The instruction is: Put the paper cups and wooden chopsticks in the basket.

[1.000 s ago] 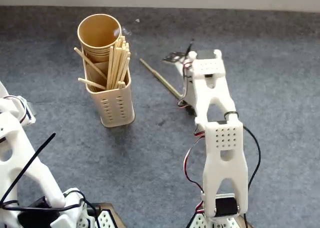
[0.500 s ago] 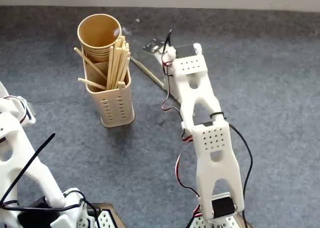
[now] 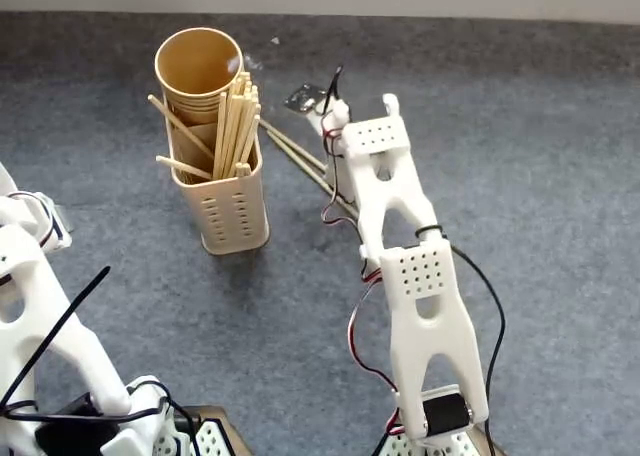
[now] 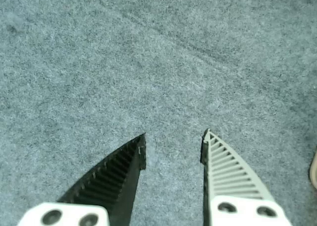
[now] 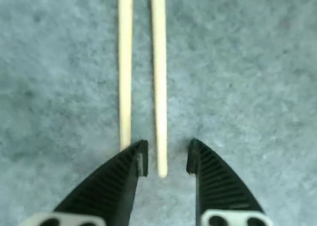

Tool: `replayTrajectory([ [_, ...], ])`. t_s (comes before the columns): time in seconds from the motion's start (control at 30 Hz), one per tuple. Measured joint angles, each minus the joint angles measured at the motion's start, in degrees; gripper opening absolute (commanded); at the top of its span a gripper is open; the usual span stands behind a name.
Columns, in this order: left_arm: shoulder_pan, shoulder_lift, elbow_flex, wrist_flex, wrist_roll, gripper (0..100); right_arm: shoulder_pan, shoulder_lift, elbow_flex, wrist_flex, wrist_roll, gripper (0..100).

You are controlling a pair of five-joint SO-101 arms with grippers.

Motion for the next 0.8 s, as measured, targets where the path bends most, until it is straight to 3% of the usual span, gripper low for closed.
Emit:
replayTrajectory([
  [0.2, 0.0, 0.0, 0.0, 0.0, 0.0, 21, -0.1, 0.3, -11.3, 5.2, 0.0, 14.6],
  [0.53, 0.0, 0.0, 0.0, 0.0, 0.0, 21, -5.0, 0.3, -6.7, 5.5, 0.0, 14.9],
  [0.8, 0.0, 0.0, 0.0, 0.0, 0.0, 21, -5.4, 0.3, -6.4, 5.5, 0.7, 27.1],
])
